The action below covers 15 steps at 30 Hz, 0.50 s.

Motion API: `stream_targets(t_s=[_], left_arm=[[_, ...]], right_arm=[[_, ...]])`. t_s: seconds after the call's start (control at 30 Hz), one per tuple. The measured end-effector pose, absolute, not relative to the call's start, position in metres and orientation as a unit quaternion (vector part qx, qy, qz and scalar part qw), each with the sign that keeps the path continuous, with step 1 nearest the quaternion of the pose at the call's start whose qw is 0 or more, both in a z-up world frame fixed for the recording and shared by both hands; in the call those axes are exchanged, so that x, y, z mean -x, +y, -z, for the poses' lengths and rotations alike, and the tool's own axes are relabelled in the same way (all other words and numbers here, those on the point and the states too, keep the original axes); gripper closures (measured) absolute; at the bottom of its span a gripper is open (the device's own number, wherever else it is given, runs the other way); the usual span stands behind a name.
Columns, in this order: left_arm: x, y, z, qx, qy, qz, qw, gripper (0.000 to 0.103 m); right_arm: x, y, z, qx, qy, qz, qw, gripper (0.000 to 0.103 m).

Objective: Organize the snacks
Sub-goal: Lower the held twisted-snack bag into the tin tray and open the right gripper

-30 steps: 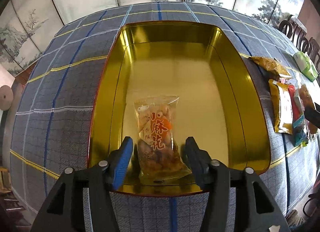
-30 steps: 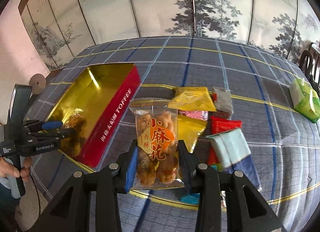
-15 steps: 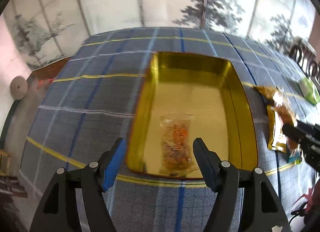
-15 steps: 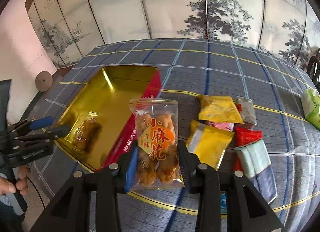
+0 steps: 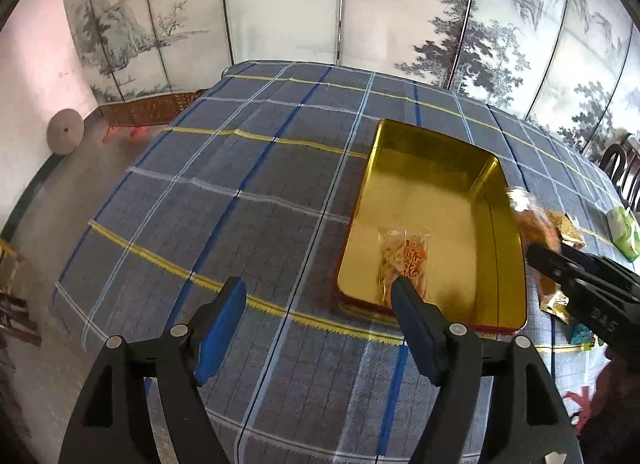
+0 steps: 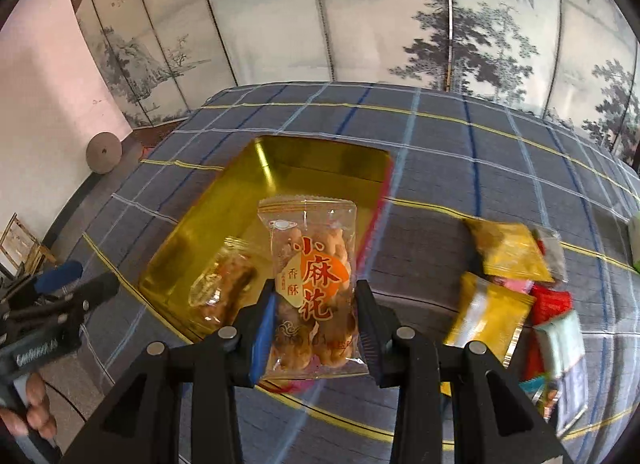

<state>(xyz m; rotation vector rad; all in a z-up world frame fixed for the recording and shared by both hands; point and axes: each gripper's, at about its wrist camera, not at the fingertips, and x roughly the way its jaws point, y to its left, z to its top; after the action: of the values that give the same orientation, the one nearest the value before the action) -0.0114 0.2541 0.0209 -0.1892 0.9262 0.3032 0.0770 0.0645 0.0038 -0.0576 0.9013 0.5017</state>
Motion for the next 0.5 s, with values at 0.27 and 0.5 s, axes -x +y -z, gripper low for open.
stream_targets(t_s=[0.27, 0.5], left_arm=[[0.024, 0.260, -0.020, 0.095, 0.447, -0.157, 0.875, 0.031], [0.028, 0.260, -0.017, 0.094, 0.454, -0.156, 0.872, 0.031]], right_arm=[[-0.084, 0.103, 0.005, 0.060, 0.430, -0.239, 0.869, 0.065], [-0.087, 0.120, 0.019, 0.076, 0.439, -0.231, 0.865, 0.065]])
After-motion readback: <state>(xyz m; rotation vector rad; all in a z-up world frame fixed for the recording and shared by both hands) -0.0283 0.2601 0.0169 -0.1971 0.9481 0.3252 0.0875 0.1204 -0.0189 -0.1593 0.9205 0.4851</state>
